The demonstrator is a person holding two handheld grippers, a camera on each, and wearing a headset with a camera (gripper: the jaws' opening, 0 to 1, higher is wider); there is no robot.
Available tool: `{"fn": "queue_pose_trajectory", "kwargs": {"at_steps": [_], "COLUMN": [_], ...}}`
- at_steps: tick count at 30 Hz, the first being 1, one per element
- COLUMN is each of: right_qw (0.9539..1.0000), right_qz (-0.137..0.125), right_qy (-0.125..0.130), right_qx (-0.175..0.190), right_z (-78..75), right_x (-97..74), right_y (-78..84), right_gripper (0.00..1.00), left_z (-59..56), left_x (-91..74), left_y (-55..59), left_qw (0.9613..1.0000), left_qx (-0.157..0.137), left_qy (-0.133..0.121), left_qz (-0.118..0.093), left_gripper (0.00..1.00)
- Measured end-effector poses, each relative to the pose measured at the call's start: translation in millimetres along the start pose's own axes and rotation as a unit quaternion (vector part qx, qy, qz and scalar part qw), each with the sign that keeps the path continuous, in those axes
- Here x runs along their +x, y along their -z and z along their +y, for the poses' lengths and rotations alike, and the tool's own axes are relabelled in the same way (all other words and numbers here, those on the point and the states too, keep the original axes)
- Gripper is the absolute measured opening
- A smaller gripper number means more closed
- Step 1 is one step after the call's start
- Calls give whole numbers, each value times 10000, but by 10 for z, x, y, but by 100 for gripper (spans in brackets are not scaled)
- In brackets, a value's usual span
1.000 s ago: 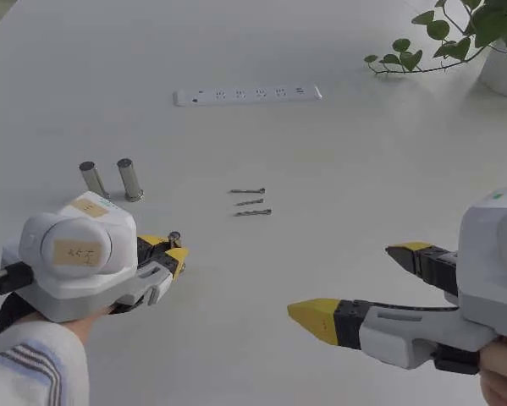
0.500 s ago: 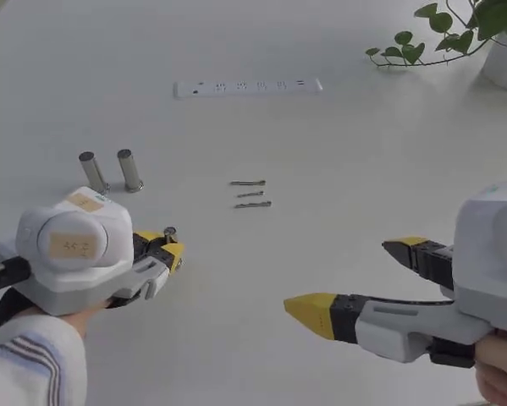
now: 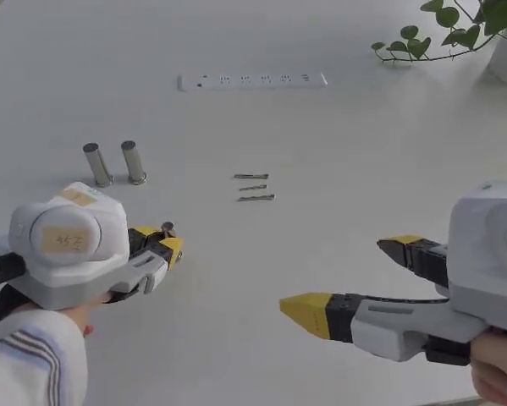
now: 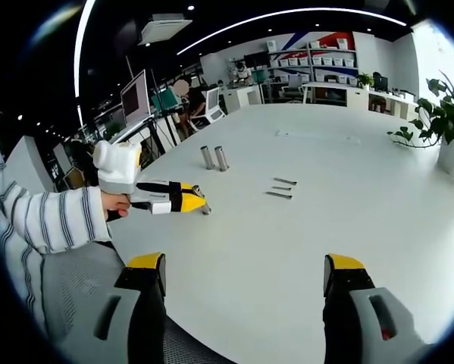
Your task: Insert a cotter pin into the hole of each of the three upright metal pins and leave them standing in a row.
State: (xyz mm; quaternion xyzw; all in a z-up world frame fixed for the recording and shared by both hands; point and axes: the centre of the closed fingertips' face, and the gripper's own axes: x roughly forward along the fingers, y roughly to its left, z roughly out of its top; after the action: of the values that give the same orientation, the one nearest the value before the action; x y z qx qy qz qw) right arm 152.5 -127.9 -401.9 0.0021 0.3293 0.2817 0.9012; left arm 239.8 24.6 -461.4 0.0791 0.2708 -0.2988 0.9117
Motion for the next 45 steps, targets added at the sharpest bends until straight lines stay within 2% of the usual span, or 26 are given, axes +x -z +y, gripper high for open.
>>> {"fn": "queue_pose_trajectory", "kwargs": {"at_steps": [6,9,15,16,17,18,22,23,29,33,36,39,45], "right_qw": [9999,9999,9999,9999,10000,9999,9999,9999,9997,9995,9991,9990,9984], "right_qz": [-73,-77,-48,-36,-31,-33,-35,-36,-25,-56,-71,-100,-110], "right_qy": [90,101,78,66,55,46,36,35,155,250,411,434,554], "right_qx": [-42,-35,-64,-70,-75,-90,-113,-108,-163,-158,-82,-62,-75], "right_z": [-26,-34,-10,0,6,16,28,28,-79,-161,-266,-306,-383], "right_x": [-23,-25,-15,-9,-7,-5,0,3,-16,-55,-80,-104,-134], "right_y": [-32,-39,-32,-30,-30,-35,-50,-54,-88,-123,-133,-149,-160], "right_gripper": [84,84,84,84,84,84,84,84,84,84,84,85,85], "left_z": [-12,-13,-61,-85,-83,-61,-8,1,48,94,66,21,-109], "left_x": [-10,-34,-160,-201,-231,-289,-456,-499,-648,-686,-720,-744,-800], "left_y": [4,-20,-83,-102,-156,-223,-294,-326,-238,-192,-148,-105,-82], "left_qw": [9997,9997,9983,9962,9949,9943,9929,9920,9928,9936,9937,9929,9890], "left_qx": [-235,-221,-335,-609,-675,-590,-566,-481,-272,-326,-204,-146,-232], "left_qy": [11,52,446,572,636,658,723,779,917,862,952,1090,1405], "left_qz": [-52,-101,-188,-236,-396,-594,-755,-868,-720,-649,-547,-455,-409], "left_gripper": [8,17,35,40,43,45,55,57,67,85,90,99,99]}}
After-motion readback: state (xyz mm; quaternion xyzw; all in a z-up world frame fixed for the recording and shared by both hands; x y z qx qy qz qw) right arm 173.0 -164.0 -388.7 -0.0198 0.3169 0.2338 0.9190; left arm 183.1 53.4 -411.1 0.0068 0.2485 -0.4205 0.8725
